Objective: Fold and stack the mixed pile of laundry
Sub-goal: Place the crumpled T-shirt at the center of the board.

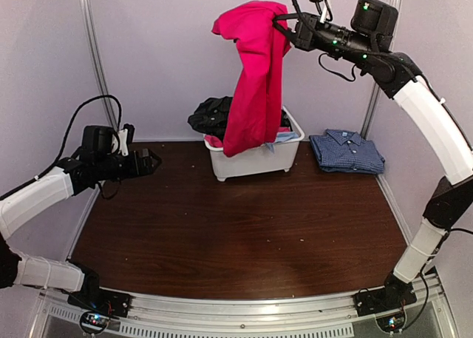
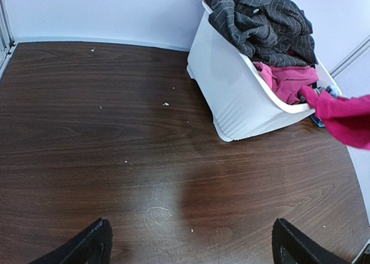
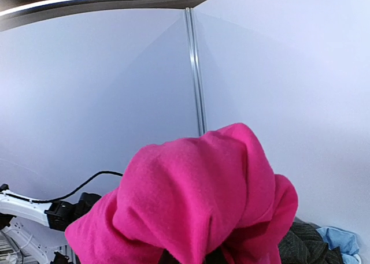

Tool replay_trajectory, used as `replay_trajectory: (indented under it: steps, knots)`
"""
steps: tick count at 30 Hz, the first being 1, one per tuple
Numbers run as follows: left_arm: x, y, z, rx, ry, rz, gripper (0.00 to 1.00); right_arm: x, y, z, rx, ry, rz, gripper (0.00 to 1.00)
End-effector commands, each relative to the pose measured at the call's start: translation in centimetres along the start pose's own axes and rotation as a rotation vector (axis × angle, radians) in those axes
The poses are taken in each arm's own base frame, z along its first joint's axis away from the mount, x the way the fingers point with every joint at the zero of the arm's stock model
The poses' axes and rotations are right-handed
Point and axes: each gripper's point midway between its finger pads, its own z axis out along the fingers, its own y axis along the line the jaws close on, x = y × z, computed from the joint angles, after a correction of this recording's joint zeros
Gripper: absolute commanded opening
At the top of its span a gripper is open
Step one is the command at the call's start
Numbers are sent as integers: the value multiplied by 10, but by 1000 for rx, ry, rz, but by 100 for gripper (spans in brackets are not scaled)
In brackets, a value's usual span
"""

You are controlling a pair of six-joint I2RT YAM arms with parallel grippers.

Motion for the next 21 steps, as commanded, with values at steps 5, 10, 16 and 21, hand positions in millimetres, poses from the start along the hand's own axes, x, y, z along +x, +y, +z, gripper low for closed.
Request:
replay_trajectory:
  steps: [5,10,16,21]
  knots:
    - [-23,-17,2,74,-70,-7,98,-22,70,16,-382,-105,165,0]
    - [-23,-17,-1,74,-78,-6,98,-5,95,32,-522,-66,235,0]
    - [-20,-16,-4,70,-78,27,98,40,38,-20,-328,-49,241,0]
    - [-18,-19,-3,85,-68,67,98,184,-46,-113,106,168,399,71]
